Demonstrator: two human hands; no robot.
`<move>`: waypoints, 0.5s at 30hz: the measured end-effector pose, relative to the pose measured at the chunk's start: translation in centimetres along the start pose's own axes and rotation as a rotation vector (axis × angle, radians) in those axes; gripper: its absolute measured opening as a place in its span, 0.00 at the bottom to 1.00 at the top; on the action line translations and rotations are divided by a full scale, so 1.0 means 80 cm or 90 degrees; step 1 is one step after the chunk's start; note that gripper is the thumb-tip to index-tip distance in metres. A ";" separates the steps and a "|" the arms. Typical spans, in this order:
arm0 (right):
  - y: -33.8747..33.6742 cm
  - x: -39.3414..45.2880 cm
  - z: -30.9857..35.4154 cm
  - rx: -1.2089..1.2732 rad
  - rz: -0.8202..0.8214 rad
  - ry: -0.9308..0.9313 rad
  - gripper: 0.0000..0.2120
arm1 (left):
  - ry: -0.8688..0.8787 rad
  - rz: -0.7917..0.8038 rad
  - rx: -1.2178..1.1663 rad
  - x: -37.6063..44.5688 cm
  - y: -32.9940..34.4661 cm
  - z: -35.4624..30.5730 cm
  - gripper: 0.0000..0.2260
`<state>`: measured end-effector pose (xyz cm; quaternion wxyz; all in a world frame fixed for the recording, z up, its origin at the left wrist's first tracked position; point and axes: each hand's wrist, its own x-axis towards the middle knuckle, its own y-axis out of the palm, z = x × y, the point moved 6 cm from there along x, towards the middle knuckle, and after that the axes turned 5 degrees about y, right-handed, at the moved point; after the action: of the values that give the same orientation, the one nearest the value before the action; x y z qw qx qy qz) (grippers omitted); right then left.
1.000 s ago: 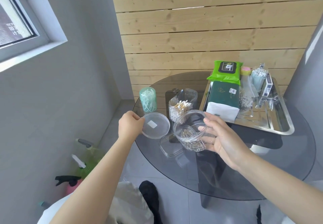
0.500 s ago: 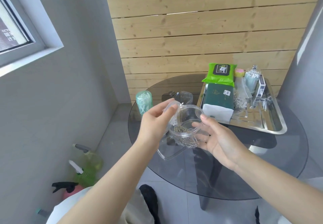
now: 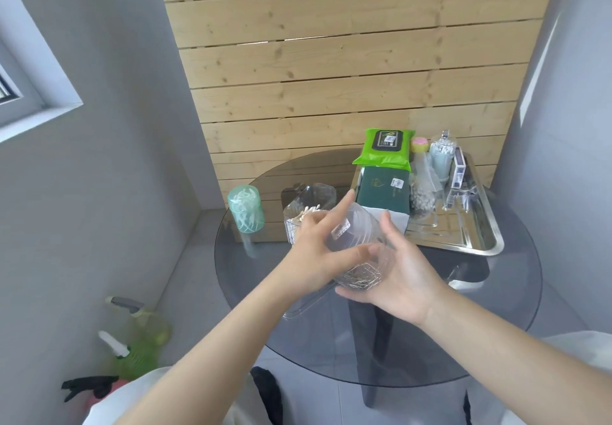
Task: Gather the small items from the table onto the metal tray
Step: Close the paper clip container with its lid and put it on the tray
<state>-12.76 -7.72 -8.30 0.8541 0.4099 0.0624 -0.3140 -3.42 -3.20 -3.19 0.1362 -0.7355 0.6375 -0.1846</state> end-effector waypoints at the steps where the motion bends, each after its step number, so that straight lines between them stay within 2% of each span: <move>1: 0.002 -0.002 0.003 0.014 0.015 0.006 0.27 | 0.007 -0.007 0.000 0.002 -0.001 0.000 0.35; 5: 0.014 -0.006 0.008 0.057 0.058 -0.011 0.23 | 0.035 -0.044 0.015 0.006 -0.006 -0.008 0.36; 10: 0.013 -0.008 0.013 0.026 0.047 -0.067 0.19 | 0.055 -0.091 0.020 0.007 -0.009 -0.009 0.37; 15: 0.016 -0.010 0.015 -0.014 0.064 -0.080 0.21 | 0.056 -0.043 0.030 0.008 -0.010 -0.010 0.35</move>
<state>-12.82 -7.60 -6.41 0.8754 0.3828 -0.0085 -0.2949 -3.01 -3.69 -2.06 0.1189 -0.7441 0.6134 -0.2363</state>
